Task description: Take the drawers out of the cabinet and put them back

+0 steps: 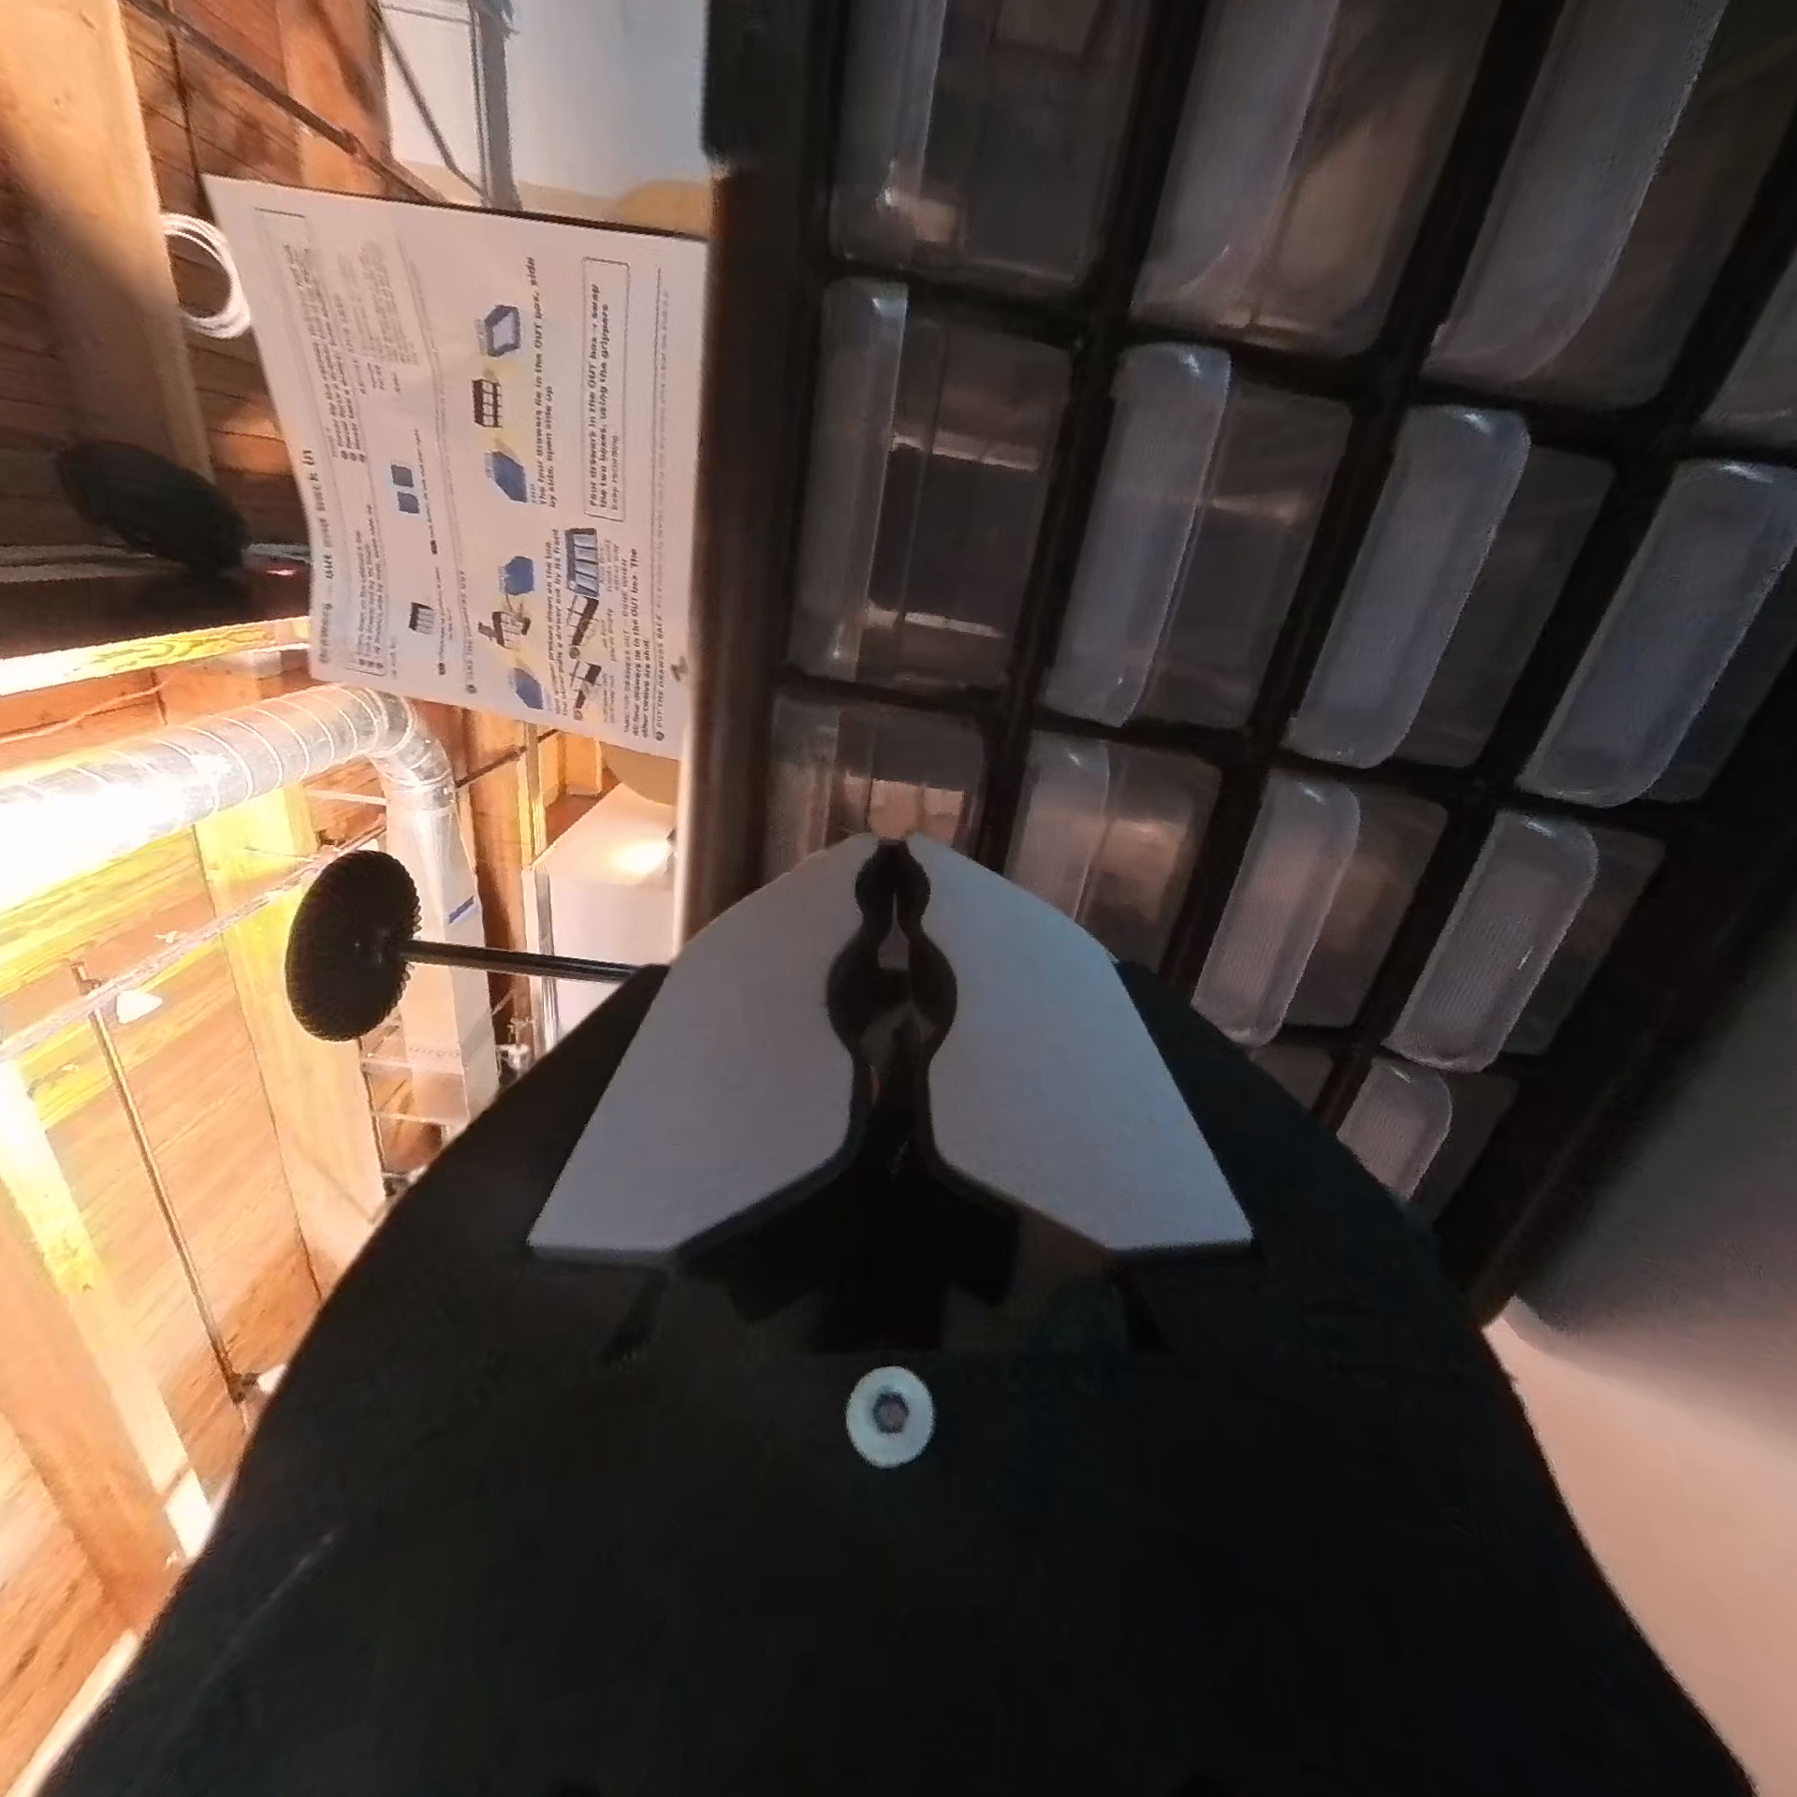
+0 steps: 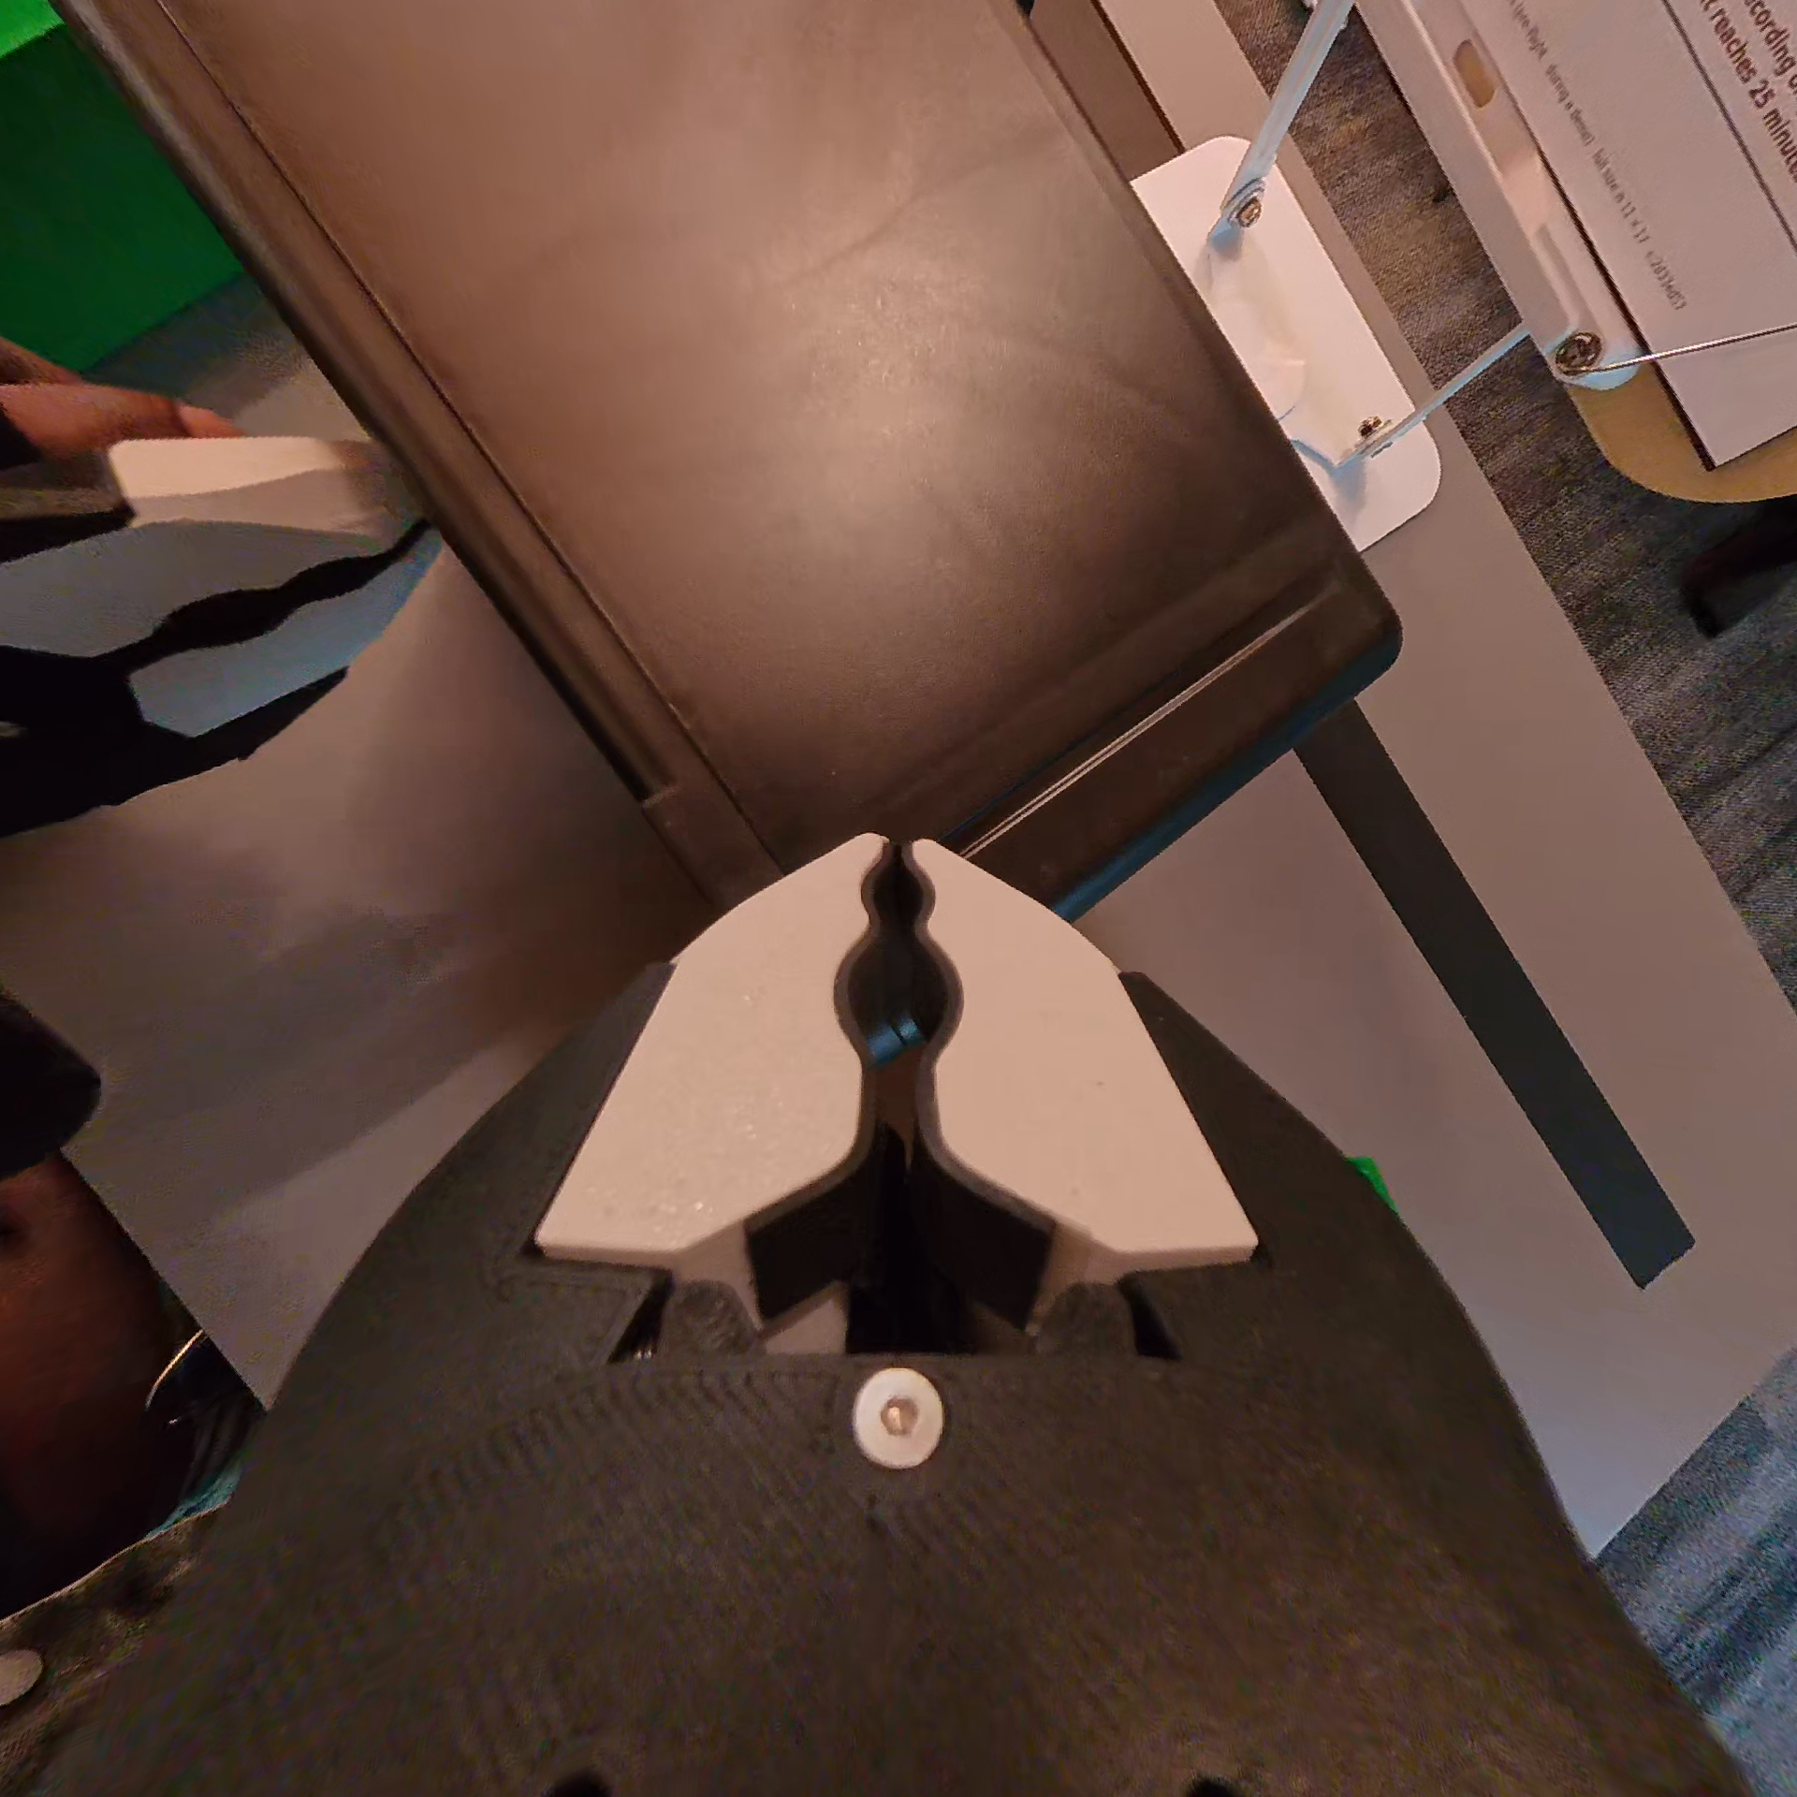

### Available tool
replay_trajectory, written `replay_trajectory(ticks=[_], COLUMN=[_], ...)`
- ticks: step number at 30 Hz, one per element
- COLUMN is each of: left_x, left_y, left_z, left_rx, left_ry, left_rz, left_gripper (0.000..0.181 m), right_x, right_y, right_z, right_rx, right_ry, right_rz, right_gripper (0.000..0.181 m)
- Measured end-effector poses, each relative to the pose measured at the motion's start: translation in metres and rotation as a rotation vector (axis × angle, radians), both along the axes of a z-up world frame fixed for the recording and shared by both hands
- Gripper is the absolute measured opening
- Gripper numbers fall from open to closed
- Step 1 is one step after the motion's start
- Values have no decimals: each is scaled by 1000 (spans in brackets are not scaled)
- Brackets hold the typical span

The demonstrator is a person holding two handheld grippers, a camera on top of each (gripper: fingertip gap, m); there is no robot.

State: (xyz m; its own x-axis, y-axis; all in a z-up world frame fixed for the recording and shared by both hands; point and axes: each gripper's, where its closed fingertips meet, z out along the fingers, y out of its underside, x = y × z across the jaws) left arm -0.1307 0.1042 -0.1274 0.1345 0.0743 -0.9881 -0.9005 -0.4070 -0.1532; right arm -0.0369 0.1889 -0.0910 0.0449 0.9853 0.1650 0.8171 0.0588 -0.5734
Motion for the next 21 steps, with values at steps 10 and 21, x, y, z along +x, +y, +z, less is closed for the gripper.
replay_trajectory(ticks=[10,21], left_x=[25,54], left_y=[-23,-141], left_z=[-10,-7], left_rx=[-7,86], left_ry=[-98,-792], left_rz=[-57,-283], left_gripper=[4,33], right_x=[0,1], right_y=[0,1], right_z=[0,6], right_rx=[32,197], right_ry=[15,236], right_rz=[-4,-69], right_gripper=[1,13])
